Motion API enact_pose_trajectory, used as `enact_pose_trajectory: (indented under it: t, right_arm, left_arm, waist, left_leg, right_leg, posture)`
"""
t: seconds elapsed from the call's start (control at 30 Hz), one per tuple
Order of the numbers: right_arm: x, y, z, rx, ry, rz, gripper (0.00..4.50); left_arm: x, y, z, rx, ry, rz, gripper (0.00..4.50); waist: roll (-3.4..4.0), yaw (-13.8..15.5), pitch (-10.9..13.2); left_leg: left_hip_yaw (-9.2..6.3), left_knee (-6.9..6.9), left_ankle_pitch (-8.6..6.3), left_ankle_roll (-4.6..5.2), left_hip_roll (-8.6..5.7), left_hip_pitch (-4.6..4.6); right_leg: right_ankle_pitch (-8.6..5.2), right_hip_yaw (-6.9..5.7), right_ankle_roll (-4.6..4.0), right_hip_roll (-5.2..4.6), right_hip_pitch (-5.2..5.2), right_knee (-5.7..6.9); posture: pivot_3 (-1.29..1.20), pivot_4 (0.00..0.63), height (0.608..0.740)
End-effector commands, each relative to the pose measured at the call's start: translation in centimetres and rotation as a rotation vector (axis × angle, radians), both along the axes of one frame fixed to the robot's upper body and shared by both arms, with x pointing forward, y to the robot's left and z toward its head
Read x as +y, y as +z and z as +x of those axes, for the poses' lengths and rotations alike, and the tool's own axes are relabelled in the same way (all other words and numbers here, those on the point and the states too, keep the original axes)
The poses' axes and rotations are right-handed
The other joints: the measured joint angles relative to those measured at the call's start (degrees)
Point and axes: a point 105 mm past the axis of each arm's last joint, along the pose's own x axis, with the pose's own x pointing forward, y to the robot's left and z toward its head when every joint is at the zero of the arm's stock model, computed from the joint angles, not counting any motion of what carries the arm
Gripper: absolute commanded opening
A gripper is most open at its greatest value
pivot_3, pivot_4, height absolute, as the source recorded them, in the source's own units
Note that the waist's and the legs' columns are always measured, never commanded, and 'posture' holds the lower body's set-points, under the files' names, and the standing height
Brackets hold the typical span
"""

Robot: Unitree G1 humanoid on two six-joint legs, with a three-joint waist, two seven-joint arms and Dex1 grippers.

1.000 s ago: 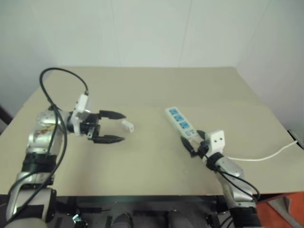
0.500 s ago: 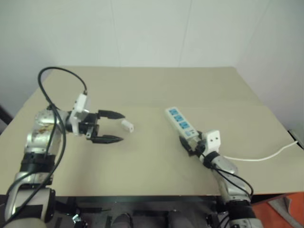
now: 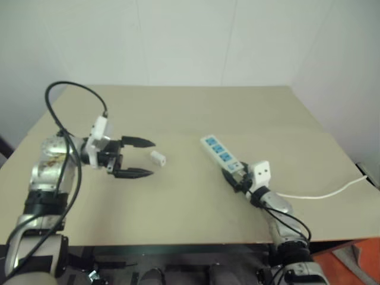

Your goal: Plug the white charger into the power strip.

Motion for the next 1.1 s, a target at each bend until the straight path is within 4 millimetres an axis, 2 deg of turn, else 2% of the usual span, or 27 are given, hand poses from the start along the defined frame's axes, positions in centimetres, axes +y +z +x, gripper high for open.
enact_pose_trajectory:
  t: [0.03, 0.1, 0.2, 0.4, 0.53, 0.67, 0.83, 1.1]
  right_arm:
    - [-1.4, -0.6, -0.4, 0.033, 0.043, -0.054, 3.40]
    - [-2.6, -0.2, -0.8, 0.042, 0.071, -0.058, 3.40]
    - [-4.2, 0.2, -2.5, 0.067, 0.184, -0.095, 3.40]
    - [-4.2, 0.1, -6.3, 0.134, 0.430, -0.192, 3.40]
    - [-4.4, -0.1, -8.1, 0.206, 0.580, -0.227, 3.40]
    - [-3.6, -0.3, -8.8, 0.234, 0.701, -0.267, 3.40]
    - [-2.1, -0.5, -7.8, 0.262, 0.742, -0.298, 3.40]
    - [0.9, -0.5, -7.2, 0.239, 0.826, -0.308, 3.40]
  left_arm:
    - [-1.9, 1.0, 0.7, -0.088, -0.053, 0.086, 4.50]
    - [-2.5, 1.2, 1.2, -0.097, -0.070, 0.132, 4.50]
    - [-3.6, 1.4, 2.9, -0.119, -0.066, 0.318, 4.50]
    - [-5.5, 2.9, 4.4, -0.251, -0.154, 0.515, 4.50]
    - [-6.4, 3.2, 6.2, -0.336, -0.173, 0.816, 4.50]
    - [-6.9, 3.1, 6.7, -0.423, -0.240, 1.007, 4.50]
    - [-6.9, 2.6, 7.1, -0.420, -0.259, 1.164, 4.50]
    - [-7.4, 0.4, 8.0, -0.440, -0.245, 1.273, 4.50]
  waist:
    - [-0.03, 0.3, 0.0]
    - [-0.03, 0.6, 0.0]
    - [-0.03, 1.0, 0.0]
    - [-0.06, 0.9, 0.0]
    - [-0.09, 0.8, 0.0]
    - [-0.10, 0.2, 0.0]
    - [-0.16, -0.4, 0.1]
    - [-0.20, 0.0, 0.1]
  left_leg:
    - [0.01, 0.00, 0.00, 0.00, -0.01, 0.01]
    - [0.01, 0.01, 0.00, 0.00, -0.03, 0.00]
    - [0.00, -0.05, 0.00, 0.00, -0.04, -0.15]
    - [0.04, -0.24, -0.02, 0.01, -0.04, -0.29]
    - [0.02, -0.12, -0.02, 0.01, -0.08, -0.31]
    - [0.07, -0.17, -0.02, 0.01, -0.08, -0.33]
    - [0.05, -0.18, -0.02, 0.01, -0.07, -0.46]
    - [-0.01, -0.14, -0.02, 0.01, -0.09, -0.54]
  right_leg:
    - [0.01, 0.00, 0.01, 0.00, 0.02, -0.02]
    - [0.00, -0.01, 0.01, -0.02, 0.05, -0.05]
    - [-0.02, -0.02, 0.01, -0.02, -0.02, -0.19]
    - [-0.03, 0.01, 0.05, -0.03, -0.11, -0.46]
    - [-0.03, -0.01, 0.10, -0.02, -0.08, -0.44]
    - [-0.03, 0.07, 0.10, -0.03, -0.08, -0.54]
    - [-0.03, 0.09, 0.10, -0.01, -0.26, -0.43]
    - [-0.03, 0.04, 0.12, -0.01, -0.28, -0.44]
  posture:
    - [0.00, 0.150, 0.740]
    - [0.00, 0.150, 0.740]
    - [0.00, 0.150, 0.740]
    - [0.00, 0.150, 0.740]
    - [0.00, 0.150, 0.740]
    - [0.00, 0.150, 0.740]
    - [0.00, 0.150, 0.740]
    - [0.00, 0.150, 0.740]
